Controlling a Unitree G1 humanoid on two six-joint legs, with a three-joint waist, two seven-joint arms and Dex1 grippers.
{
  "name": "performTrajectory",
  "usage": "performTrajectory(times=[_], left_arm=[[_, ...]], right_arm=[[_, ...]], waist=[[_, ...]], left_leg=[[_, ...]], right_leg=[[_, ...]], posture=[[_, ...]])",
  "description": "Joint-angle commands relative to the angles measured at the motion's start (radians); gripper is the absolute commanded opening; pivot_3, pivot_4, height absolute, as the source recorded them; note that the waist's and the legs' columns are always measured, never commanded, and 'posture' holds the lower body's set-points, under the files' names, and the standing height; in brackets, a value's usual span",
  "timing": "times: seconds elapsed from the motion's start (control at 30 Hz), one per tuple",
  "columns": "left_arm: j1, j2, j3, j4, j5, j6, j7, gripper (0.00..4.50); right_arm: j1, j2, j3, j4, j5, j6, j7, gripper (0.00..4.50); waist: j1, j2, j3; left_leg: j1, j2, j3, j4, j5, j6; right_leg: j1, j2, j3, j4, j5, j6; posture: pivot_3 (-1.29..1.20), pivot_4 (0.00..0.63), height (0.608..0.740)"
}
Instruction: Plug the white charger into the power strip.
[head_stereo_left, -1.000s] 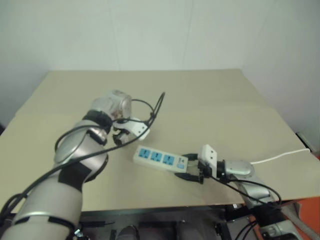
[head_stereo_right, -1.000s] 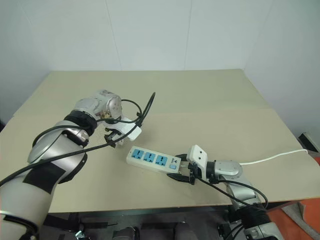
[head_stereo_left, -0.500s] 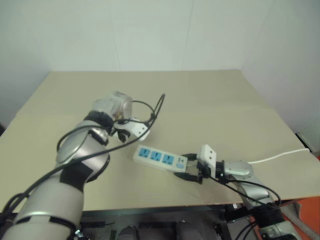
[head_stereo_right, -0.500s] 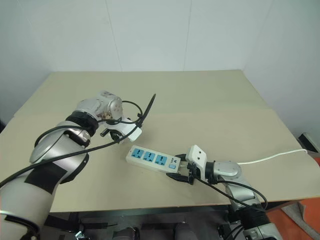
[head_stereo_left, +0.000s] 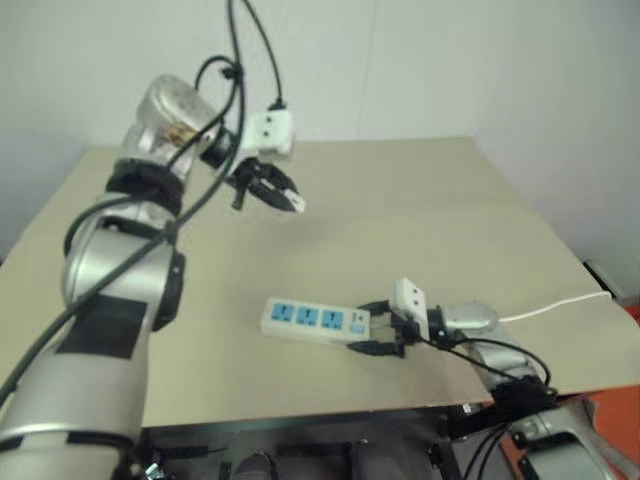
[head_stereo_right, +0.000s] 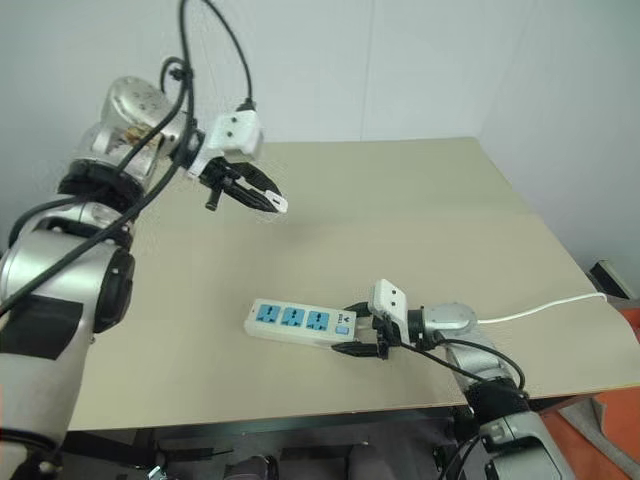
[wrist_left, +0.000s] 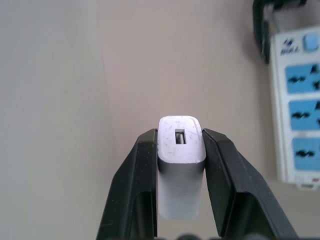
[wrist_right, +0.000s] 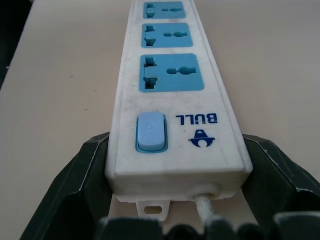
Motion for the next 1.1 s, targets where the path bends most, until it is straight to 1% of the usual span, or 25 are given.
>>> performTrajectory(times=[0.03, 0.1, 0.17, 0.23, 0.27, 0.33, 0.4, 0.43, 0.47, 0.53, 0.6, 0.7, 0.93, 1.1], left_arm=[[0.197, 0.012, 0.127, -0.254, -0.241, 0.216, -0.004, 0.99], [0.338, 0.002, 0.208, -0.441, -0.363, 0.357, 0.022, 0.99], [0.488, -0.007, 0.274, -0.641, -0.504, 0.525, 0.053, 0.99], [0.626, -0.033, 0.328, -0.811, -0.617, 0.657, 0.134, 0.99], [0.677, -0.043, 0.341, -0.871, -0.647, 0.707, 0.184, 0.99], [0.763, -0.051, 0.332, -0.95, -0.66, 0.733, 0.242, 0.99], [0.839, -0.052, 0.303, -1.003, -0.641, 0.689, 0.268, 0.99], [0.858, -0.054, 0.296, -1.01, -0.647, 0.687, 0.272, 0.99], [0.873, -0.061, 0.29, -1.009, -0.649, 0.675, 0.276, 0.99], [0.894, -0.085, 0.301, -0.999, -0.673, 0.67, 0.293, 0.99], [0.921, -0.103, 0.286, -0.997, -0.652, 0.585, 0.286, 0.99], [0.942, -0.094, 0.207, -0.967, -0.586, 0.463, 0.229, 0.99], [0.893, -0.099, 0.124, -0.867, -0.544, 0.331, 0.162, 0.99], [0.848, -0.107, 0.109, -0.801, -0.548, 0.304, 0.123, 0.99]], right_arm=[[-0.069, 0.015, 0.019, 0.112, -0.02, -0.074, 0.076, 3.42], [-0.104, 0.032, 0.019, 0.177, -0.031, -0.107, 0.085, 3.42], [-0.134, 0.047, 0.019, 0.239, -0.045, -0.145, 0.093, 3.42], [-0.153, 0.06, 0.017, 0.285, -0.057, -0.174, 0.097, 3.42], [-0.158, 0.064, 0.015, 0.301, -0.061, -0.181, 0.099, 3.42], [-0.164, 0.071, 0.012, 0.323, -0.064, -0.195, 0.102, 3.42], [-0.164, 0.077, 0.011, 0.339, -0.07, -0.208, 0.099, 3.42], [-0.163, 0.081, 0.009, 0.344, -0.073, -0.213, 0.094, 3.42], [-0.162, 0.084, 0.008, 0.349, -0.076, -0.219, 0.09, 3.42], [-0.16, 0.088, 0.004, 0.353, -0.079, -0.225, 0.086, 3.42], [-0.154, 0.094, -0.003, 0.351, -0.08, -0.231, 0.074, 3.42], [-0.147, 0.099, -0.006, 0.346, -0.083, -0.232, 0.064, 3.42], [-0.137, 0.102, -0.006, 0.344, -0.094, -0.233, 0.051, 3.42], [-0.124, 0.1, -0.003, 0.33, -0.094, -0.23, 0.051, 3.42]], waist=[[-0.001, 0.0, 0.0], [-0.005, 0.0, 0.0], [-0.008, 0.0, 0.0], [-0.006, 0.0, 0.0], [-0.004, 0.0, 0.0], [0.002, 0.0, 0.0], [0.001, 0.0, 0.0], [0.001, 0.0, 0.0], [0.002, 0.0, 0.0], [0.003, 0.0, 0.0], [0.001, 0.0, 0.0], [-0.001, 0.0, 0.0], [-0.001, 0.0, 0.0], [-0.001, 0.0, 0.0]], left_leg=[[0.0, 0.0, 0.0, 0.0, 0.0, 0.0], [0.0, 0.001, -0.001, 0.0, 0.0, 0.0], [-0.002, 0.001, -0.002, 0.001, 0.0, 0.0], [-0.002, 0.001, -0.004, 0.002, 0.0, 0.0], [-0.001, 0.001, -0.004, 0.002, 0.0, 0.0], [0.0, 0.001, -0.005, 0.002, 0.0, 0.0], [0.008, 0.001, -0.005, 0.002, 0.0, 0.0], [0.013, 0.001, -0.005, 0.001, 0.0, 0.0], [0.016, 0.001, -0.005, 0.001, 0.0, 0.0], [0.017, 0.001, -0.005, 0.001, 0.0, 0.0], [0.017, 0.001, -0.005, 0.001, 0.0, 0.0], [0.017, 0.001, -0.005, 0.001, 0.0, 0.0], [0.018, 0.001, -0.005, 0.0, 0.0, 0.0], [0.018, 0.001, -0.005, 0.0, 0.0, 0.0]], right_leg=[[0.0, 0.0, -0.001, 0.001, 0.0, 0.0], [-0.001, 0.0, -0.001, 0.003, 0.0, -0.001], [-0.002, 0.0, -0.002, 0.002, 0.004, -0.007], [-0.001, 0.0, -0.003, 0.002, 0.005, -0.008], [-0.001, 0.0, -0.003, 0.002, 0.005, -0.009], [0.001, 0.0, -0.004, 0.003, 0.005, -0.009], [0.008, 0.0, -0.004, 0.002, 0.005, -0.008], [0.014, 0.0, -0.004, 0.001, 0.004, -0.008], [0.017, 0.0, -0.004, 0.0, 0.001, -0.002], [0.017, 0.0, -0.004, 0.0, 0.0, -0.002], [0.017, 0.001, -0.004, 0.0, 0.001, -0.002], [0.017, 0.002, -0.003, 0.0, 0.001, -0.003], [0.017, 0.002, -0.003, 0.0, 0.001, -0.004], [0.017, 0.002, -0.002, 0.0, 0.001, -0.004]], posture=[[0.0, 0.15, 0.74], [0.0, 0.15, 0.74], [0.0, 0.15, 0.74], [0.0, 0.15, 0.74], [0.0, 0.15, 0.74], [0.0, 0.15, 0.74], [0.0, 0.15, 0.74], [0.0, 0.15, 0.74], [0.0, 0.15, 0.74], [0.0, 0.15, 0.74], [0.0, 0.15, 0.74], [0.0, 0.15, 0.74], [0.0, 0.15, 0.74], [0.0, 0.15, 0.74]])
